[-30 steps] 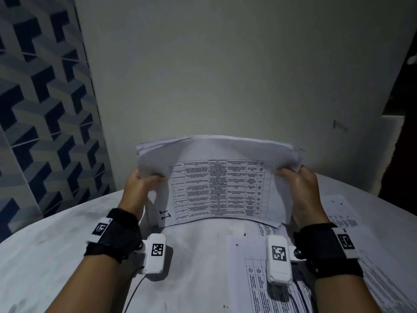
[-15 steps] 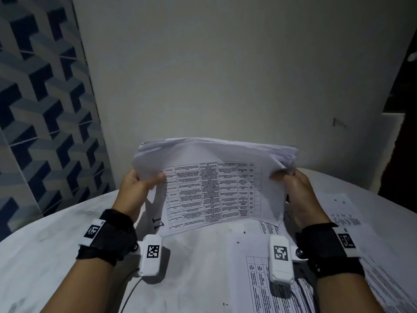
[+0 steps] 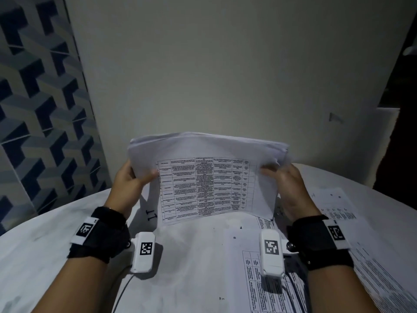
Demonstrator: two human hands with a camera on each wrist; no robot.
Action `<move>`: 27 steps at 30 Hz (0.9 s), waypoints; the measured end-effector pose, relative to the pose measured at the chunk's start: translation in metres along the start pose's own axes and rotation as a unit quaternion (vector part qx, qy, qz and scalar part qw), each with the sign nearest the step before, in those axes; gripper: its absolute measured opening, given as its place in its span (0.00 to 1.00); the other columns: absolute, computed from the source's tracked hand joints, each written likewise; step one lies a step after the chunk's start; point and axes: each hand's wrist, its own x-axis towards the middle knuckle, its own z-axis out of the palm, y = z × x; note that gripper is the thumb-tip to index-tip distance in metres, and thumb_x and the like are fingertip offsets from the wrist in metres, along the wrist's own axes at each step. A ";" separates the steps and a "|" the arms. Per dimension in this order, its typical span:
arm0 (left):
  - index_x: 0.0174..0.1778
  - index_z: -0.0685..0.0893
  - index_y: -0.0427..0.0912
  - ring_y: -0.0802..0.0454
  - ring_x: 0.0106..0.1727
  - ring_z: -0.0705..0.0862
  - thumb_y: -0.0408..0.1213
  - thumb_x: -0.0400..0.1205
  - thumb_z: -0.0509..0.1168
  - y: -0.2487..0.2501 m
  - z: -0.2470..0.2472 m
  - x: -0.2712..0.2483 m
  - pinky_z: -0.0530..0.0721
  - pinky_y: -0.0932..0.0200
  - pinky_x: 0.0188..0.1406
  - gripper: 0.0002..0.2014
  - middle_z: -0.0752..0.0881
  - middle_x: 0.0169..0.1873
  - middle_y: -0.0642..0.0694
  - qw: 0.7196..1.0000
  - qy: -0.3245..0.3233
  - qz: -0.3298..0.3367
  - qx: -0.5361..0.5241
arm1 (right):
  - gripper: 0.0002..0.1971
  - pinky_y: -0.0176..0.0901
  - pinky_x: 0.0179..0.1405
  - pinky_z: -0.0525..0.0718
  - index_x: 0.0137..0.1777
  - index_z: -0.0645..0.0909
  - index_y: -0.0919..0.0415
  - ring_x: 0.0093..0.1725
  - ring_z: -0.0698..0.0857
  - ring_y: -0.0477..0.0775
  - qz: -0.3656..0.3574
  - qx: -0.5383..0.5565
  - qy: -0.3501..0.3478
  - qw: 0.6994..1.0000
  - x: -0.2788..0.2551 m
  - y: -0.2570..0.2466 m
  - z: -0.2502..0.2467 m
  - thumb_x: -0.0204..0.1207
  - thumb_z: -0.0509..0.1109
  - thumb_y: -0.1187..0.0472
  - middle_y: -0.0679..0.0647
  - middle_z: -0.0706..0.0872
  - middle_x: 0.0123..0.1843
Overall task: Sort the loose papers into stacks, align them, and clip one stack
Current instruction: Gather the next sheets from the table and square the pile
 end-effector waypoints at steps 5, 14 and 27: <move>0.74 0.82 0.40 0.52 0.63 0.90 0.33 0.84 0.71 -0.003 0.005 0.000 0.85 0.60 0.58 0.21 0.92 0.61 0.47 1.000 0.002 -0.006 -0.012 | 0.30 0.58 0.59 0.88 0.59 0.87 0.48 0.58 0.90 0.59 -0.010 -0.056 -0.001 0.998 -0.004 0.005 -0.007 0.69 0.70 0.83 0.52 0.93 0.56; 0.71 0.81 0.39 0.48 0.60 0.89 0.23 0.84 0.67 0.007 0.006 -0.004 0.87 0.56 0.55 0.19 0.91 0.56 0.47 1.000 0.020 0.017 0.006 | 0.17 0.58 0.60 0.88 0.55 0.86 0.57 0.57 0.90 0.63 0.035 -0.023 0.020 0.999 -0.001 0.010 0.004 0.73 0.69 0.77 0.57 0.93 0.53; 0.71 0.82 0.37 0.36 0.67 0.87 0.19 0.78 0.68 0.004 -0.007 -0.004 0.83 0.35 0.72 0.24 0.90 0.64 0.38 0.997 -0.015 -0.071 -0.023 | 0.14 0.45 0.46 0.78 0.42 0.85 0.54 0.48 0.81 0.56 0.002 0.026 0.070 0.997 0.005 0.011 0.005 0.72 0.66 0.75 0.53 0.84 0.44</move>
